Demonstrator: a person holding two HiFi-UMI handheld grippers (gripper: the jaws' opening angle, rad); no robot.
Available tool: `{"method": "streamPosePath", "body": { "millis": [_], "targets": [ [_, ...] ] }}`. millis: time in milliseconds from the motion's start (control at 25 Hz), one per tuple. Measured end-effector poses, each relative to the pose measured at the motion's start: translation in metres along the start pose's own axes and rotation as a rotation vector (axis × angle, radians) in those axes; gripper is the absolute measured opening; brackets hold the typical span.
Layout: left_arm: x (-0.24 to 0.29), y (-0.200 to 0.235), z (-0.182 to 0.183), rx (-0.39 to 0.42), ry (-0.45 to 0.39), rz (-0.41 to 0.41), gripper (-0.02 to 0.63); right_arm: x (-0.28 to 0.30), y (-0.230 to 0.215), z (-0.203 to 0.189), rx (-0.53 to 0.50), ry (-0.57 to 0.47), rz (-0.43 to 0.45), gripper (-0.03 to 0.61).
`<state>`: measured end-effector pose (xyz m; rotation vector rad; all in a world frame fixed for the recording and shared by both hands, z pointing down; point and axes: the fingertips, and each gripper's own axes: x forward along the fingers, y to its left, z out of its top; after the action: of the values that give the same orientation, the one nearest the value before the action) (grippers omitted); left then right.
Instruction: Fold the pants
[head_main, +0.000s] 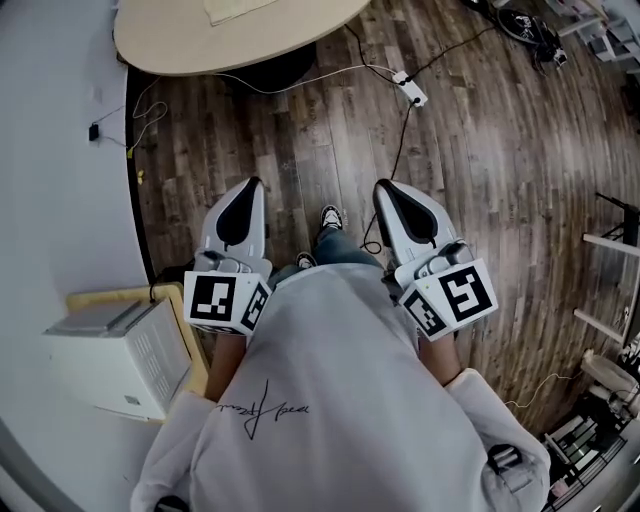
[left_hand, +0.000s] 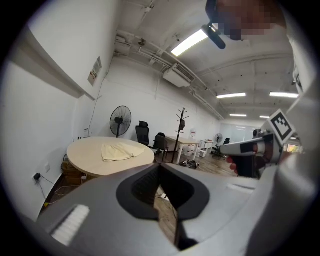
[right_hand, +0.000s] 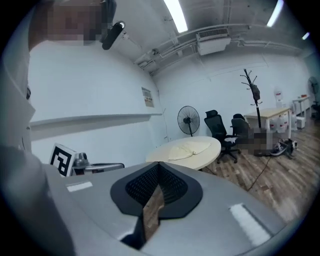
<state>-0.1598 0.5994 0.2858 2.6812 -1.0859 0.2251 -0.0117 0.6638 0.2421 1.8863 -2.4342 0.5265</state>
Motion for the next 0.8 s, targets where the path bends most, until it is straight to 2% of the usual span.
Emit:
{"method": "streamPosePath", "body": {
  "millis": [120,240,480,640,800],
  "targets": [
    [0.026,-0.004,0.014,-0.039,-0.019,-0.022,0.003,0.012,-0.024,0.009,0.057,0.001,0.039,-0.003],
    [0.048,-0.007,0.032,-0.077,-0.063,-0.053,0.005,0.027,-0.044,0.014,0.033,0.035,0.069,-0.003],
    [0.083,0.001,0.030,0.030,-0.012,0.029,0.006,0.047,-0.070,0.012,0.017,0.066,0.096,-0.002],
    [0.093,0.004,0.036,0.044,-0.027,0.055,0.006,0.061,-0.084,0.001,-0.068,0.142,0.066,-0.003],
    [0.100,0.007,0.034,0.040,-0.019,0.073,0.006,0.068,-0.093,-0.006,-0.062,0.175,0.053,-0.003]
  ]
}}
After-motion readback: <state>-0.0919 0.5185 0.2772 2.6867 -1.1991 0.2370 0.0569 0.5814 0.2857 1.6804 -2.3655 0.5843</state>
